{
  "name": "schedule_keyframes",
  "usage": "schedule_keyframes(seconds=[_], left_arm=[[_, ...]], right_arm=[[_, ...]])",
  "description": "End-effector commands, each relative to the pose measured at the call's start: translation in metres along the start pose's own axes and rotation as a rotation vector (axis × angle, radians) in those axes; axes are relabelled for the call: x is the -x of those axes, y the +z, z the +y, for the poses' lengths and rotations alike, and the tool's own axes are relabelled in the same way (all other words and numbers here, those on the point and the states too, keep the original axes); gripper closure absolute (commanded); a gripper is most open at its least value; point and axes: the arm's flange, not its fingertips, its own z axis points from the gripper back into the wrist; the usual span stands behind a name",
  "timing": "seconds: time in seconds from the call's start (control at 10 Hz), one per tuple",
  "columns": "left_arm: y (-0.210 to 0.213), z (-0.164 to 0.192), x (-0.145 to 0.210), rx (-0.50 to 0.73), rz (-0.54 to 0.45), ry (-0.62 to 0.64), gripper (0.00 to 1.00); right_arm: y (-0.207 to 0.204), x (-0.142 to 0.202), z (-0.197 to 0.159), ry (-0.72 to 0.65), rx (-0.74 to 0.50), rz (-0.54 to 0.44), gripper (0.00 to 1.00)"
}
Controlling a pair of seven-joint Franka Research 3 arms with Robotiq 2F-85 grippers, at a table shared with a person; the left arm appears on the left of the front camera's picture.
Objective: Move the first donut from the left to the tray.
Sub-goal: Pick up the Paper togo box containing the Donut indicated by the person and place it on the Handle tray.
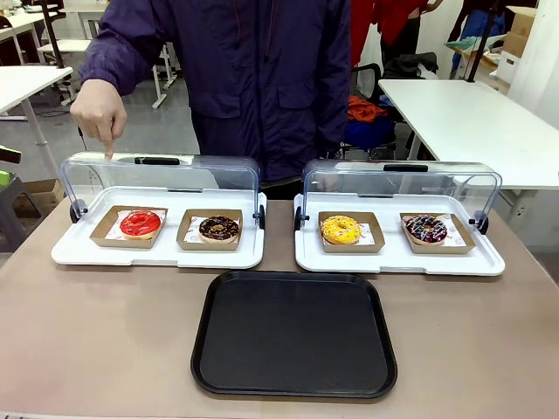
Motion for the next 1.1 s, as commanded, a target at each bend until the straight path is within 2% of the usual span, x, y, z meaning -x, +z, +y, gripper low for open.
schedule_keyframes(seconds=[0.0, 0.1, 0.3, 0.5, 0.8, 1.0], left_arm=[[0.000, -0.003, -0.001, 0.003, -0.013, -0.005, 0.00], [0.000, 0.000, 0.000, 0.000, 0.000, 0.000, 0.00], [-0.005, -0.003, -0.031, -0.006, 0.164, -0.068, 0.00], [-0.024, -0.012, -0.066, -0.009, 0.372, -0.178, 0.00], [-0.079, -0.020, -0.083, 0.009, 0.617, -0.231, 0.00], [-0.119, -0.022, -0.077, 0.034, 0.713, -0.262, 0.00]], right_arm=[[0.000, -0.003, -0.004, 0.027, 0.000, -0.030, 0.00], [0.000, -0.003, -0.004, 0.027, 0.000, -0.030, 0.00], [0.000, -0.003, -0.004, 0.027, 0.000, -0.030, 0.00], [0.000, -0.003, -0.004, 0.027, 0.000, -0.030, 0.00], [0.000, -0.003, -0.004, 0.027, 0.000, -0.030, 0.00], [0.000, -0.003, -0.004, 0.027, 0.000, -0.030, 0.00]])
